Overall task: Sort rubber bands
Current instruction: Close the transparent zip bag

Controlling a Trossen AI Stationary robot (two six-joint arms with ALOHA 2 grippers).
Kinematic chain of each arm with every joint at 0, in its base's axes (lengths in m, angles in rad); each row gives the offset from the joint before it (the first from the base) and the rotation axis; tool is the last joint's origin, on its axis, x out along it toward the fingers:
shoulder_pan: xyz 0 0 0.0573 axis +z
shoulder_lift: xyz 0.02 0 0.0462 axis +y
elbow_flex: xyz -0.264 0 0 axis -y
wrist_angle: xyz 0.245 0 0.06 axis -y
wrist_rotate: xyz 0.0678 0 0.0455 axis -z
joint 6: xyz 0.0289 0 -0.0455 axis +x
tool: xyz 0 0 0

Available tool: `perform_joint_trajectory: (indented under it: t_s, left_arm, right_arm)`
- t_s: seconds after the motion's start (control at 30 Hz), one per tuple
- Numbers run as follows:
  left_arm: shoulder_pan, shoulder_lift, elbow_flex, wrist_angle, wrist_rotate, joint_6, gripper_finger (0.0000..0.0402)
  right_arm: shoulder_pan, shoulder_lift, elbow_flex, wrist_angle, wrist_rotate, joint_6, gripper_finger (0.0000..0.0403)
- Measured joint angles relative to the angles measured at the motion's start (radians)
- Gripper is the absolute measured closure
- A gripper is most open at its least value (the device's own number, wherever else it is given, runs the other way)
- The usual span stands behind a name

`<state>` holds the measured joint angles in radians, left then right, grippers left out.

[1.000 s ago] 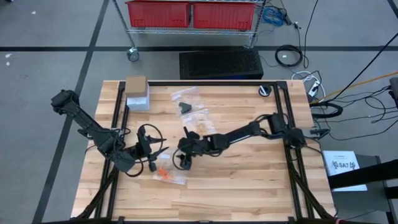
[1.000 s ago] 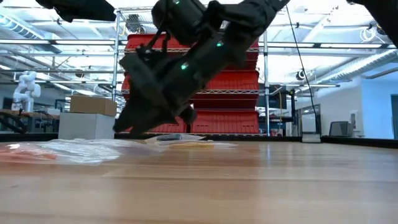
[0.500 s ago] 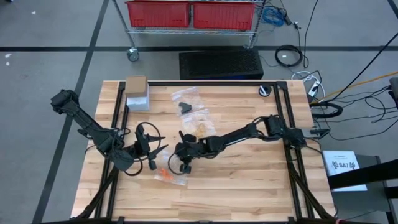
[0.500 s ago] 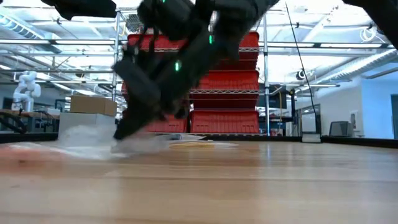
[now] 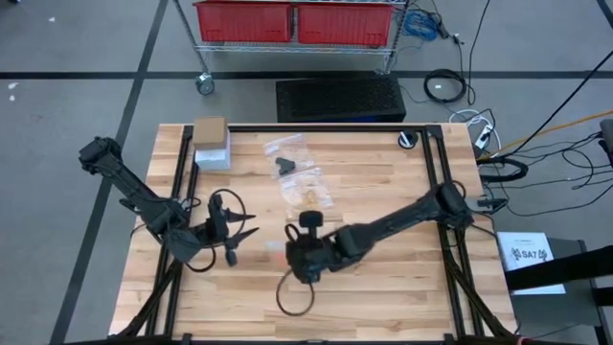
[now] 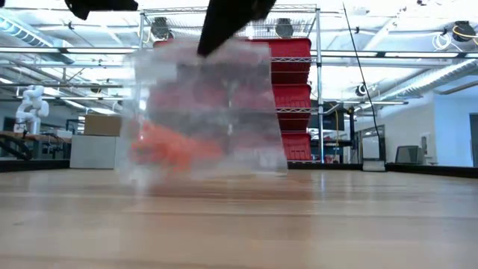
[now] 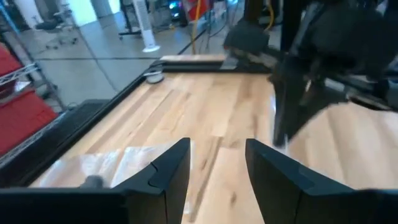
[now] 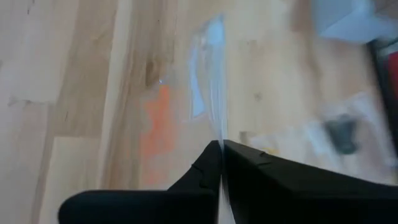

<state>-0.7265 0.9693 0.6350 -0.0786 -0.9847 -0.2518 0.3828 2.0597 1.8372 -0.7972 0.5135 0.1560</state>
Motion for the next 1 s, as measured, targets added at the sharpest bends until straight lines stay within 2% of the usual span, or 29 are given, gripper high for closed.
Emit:
perform_joint_trajectory:
  t_s: [0.1, 0.23, 0.4, 0.53, 0.73, 0.9, 1.0]
  left_arm:
    - [-0.010, -0.006, 0.000, 0.064, 0.041, 0.028, 0.0240]
    - [-0.011, -0.005, -0.006, 0.159, 0.157, 0.077, 0.0240]
    - [-0.012, -0.005, -0.068, 0.367, 0.265, 0.158, 0.0240]
    - [-0.004, -0.005, -0.111, 0.470, 0.289, 0.164, 0.0240]
    - [0.053, 0.003, -0.125, 0.478, 0.259, 0.078, 0.0239]
    - [0.085, 0.042, -0.125, 0.569, 0.364, 0.077, 0.0239]
    - [0.099, 0.072, -0.125, 0.605, 0.380, 0.077, 0.0239]
  right_arm:
    - [0.053, -0.022, 0.044, -0.062, 0.097, 0.005, 0.0402]
    - [0.106, -0.024, 0.104, -0.145, 0.211, 0.006, 0.0402]
    - [0.128, -0.027, 0.164, -0.201, 0.313, 0.008, 0.0403]
    - [0.130, -0.027, 0.201, -0.231, 0.354, 0.008, 0.0403]
    - [0.130, -0.027, 0.216, -0.224, 0.381, -0.016, 0.0403]
    - [0.128, -0.027, 0.217, -0.223, 0.381, -0.020, 0.0403]
    - [0.128, -0.027, 0.216, -0.217, 0.381, -0.021, 0.0403]
